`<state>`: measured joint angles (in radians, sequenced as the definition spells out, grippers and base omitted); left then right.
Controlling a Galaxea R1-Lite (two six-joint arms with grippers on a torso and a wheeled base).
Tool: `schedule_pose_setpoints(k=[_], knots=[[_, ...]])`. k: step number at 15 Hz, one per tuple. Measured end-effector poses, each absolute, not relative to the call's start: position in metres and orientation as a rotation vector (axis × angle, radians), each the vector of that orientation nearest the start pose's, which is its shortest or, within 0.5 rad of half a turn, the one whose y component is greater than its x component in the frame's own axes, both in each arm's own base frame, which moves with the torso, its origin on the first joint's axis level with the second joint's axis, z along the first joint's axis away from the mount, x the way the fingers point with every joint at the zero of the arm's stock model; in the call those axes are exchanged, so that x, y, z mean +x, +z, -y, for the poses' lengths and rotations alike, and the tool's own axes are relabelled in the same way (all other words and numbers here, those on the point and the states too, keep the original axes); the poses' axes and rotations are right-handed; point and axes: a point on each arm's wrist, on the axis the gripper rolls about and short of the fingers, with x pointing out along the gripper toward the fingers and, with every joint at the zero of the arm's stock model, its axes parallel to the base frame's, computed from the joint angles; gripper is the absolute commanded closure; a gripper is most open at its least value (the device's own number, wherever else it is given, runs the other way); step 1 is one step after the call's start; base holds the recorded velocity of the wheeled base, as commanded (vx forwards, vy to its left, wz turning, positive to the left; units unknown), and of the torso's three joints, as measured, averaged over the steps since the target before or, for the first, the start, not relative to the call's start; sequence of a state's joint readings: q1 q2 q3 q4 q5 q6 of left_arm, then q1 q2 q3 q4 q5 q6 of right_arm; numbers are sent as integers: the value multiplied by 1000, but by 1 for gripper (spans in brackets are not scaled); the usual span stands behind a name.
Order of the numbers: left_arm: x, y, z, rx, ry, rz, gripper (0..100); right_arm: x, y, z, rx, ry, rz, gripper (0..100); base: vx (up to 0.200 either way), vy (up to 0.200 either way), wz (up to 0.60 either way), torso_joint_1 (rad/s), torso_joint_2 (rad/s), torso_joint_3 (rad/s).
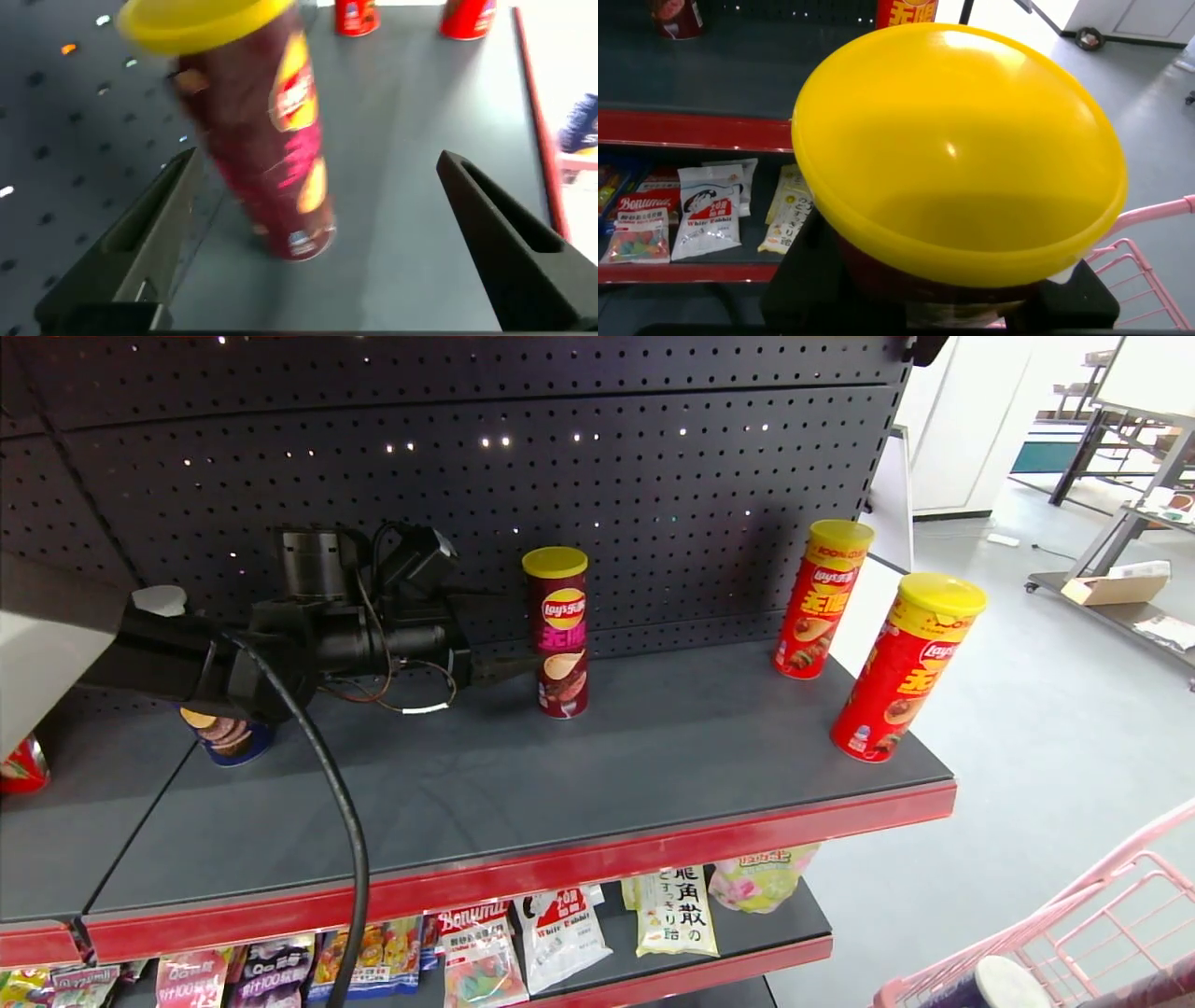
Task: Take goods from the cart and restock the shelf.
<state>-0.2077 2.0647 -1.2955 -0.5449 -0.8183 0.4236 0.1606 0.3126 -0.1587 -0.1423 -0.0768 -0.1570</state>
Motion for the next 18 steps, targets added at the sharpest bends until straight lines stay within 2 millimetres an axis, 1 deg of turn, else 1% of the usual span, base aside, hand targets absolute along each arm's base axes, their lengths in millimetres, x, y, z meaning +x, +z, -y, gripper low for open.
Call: schedule_pose_setpoints(k=[4, 6, 9, 11, 14, 18], knots=[[410, 170, 96, 320, -1020, -3, 0, 1, 139, 2, -158, 85, -3, 100, 0, 0, 0, 0, 0, 0], [416, 169, 96, 335, -989, 33, 0, 1, 139, 2, -159, 84, -3, 100, 0, 0, 0, 0, 0, 0], [420, 162, 101, 311, -985, 10, 0, 1, 139, 2, -159, 85, -3, 100, 0, 0, 0, 0, 0, 0], [421, 162, 106, 288, -988, 2, 0, 1, 139, 2, -159, 83, -2, 100, 0, 0, 0, 0, 0, 0], [426, 162, 109, 290, -986, 13, 0, 0, 139, 2, -159, 81, 3, 100, 0, 0, 0, 0, 0, 0], [429, 160, 118, 290, -1001, 19, 0, 0, 140, 2, -158, 81, 11, 100, 0, 0, 0, 0, 0, 0]])
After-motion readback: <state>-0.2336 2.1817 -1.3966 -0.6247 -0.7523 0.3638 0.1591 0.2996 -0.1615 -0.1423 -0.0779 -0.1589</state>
